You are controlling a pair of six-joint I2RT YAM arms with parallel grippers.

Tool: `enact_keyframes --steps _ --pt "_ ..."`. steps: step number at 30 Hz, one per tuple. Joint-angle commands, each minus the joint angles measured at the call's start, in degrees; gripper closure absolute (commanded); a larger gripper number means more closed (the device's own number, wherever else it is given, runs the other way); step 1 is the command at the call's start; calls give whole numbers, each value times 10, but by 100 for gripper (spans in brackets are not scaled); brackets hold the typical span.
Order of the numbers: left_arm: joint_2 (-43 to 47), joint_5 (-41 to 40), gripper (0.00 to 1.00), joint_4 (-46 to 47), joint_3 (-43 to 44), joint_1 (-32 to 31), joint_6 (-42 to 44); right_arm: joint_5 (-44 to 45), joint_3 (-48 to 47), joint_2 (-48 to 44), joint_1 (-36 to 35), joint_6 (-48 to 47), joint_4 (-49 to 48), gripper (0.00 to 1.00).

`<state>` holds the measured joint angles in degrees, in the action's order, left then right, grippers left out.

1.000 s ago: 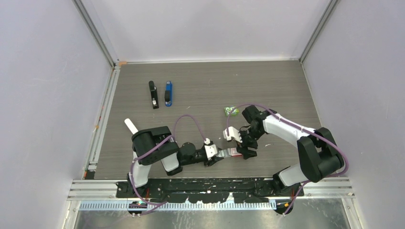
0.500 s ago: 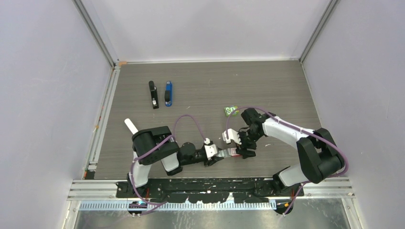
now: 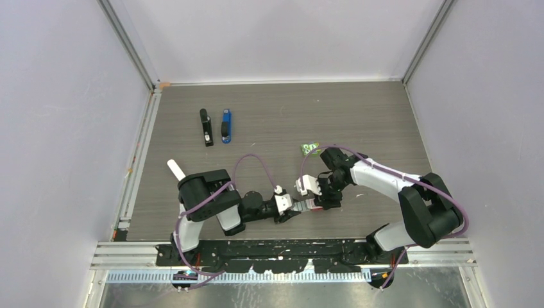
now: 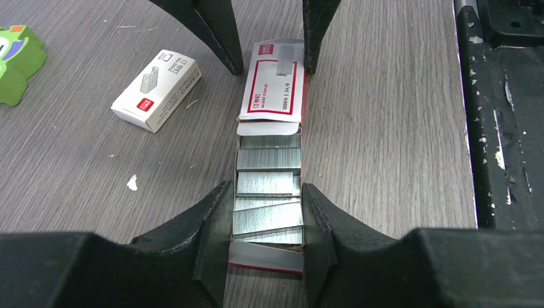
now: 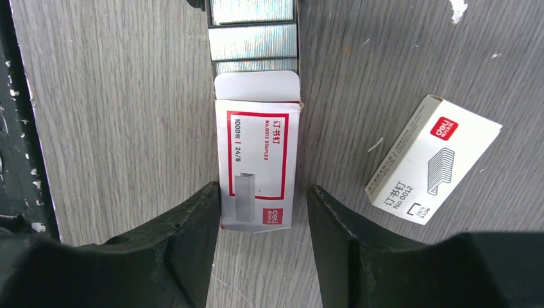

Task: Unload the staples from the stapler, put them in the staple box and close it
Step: Close the staple box at the center of the board.

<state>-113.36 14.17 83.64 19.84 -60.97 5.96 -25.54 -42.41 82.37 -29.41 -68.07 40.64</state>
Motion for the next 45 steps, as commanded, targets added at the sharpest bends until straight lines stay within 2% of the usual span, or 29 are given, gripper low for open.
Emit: enact_keyframes --steps 1,30,45 --pt "-16 5 61 -17 1 4 2 7 7 -15 -9 3 -16 44" --pt "-19 7 63 -16 5 7 -2 -6 4 -11 -35 -22 9 50" --pt "-27 36 64 -16 16 7 -12 3 -2 -2 -49 5 -9 55"
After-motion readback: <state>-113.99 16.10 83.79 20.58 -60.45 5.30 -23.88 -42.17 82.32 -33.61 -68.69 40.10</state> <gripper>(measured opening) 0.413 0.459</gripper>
